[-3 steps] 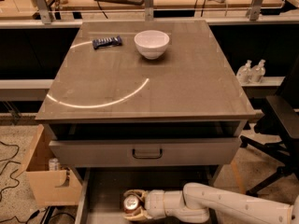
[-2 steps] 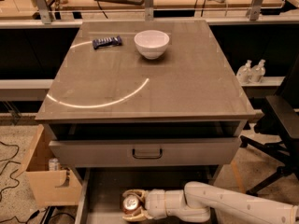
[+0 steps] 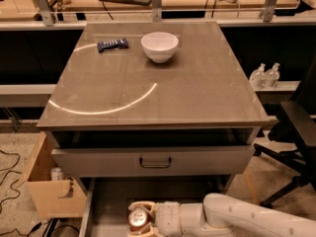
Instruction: Pick coke can from middle drawer and place on counter
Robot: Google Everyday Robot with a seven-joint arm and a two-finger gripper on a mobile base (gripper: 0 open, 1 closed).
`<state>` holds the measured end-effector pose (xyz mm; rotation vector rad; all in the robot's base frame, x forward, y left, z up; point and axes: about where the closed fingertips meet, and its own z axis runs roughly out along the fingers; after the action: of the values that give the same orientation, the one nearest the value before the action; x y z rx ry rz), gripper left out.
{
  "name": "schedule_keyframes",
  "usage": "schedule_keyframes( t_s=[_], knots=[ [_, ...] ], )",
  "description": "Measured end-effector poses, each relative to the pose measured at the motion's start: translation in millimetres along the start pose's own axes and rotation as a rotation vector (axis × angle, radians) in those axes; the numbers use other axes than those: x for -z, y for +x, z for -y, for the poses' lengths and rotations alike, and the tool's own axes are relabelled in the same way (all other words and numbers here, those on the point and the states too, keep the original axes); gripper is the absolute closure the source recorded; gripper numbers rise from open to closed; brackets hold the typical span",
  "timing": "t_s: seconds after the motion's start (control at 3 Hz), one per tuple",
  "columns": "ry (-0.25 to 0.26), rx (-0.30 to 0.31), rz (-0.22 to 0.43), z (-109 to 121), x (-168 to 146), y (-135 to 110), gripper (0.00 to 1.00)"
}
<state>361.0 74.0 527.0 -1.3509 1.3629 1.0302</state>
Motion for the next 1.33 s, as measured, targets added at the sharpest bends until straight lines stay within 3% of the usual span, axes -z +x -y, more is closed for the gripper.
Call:
schedule_keyframes(
  t_s=[0.67,1.33],
  knots=[
    [0.049,-0.005,-0.057,-35,38,-129,1.0],
    [0.107,0.05,-0.122,-24,62,-254,1.0]
  ],
)
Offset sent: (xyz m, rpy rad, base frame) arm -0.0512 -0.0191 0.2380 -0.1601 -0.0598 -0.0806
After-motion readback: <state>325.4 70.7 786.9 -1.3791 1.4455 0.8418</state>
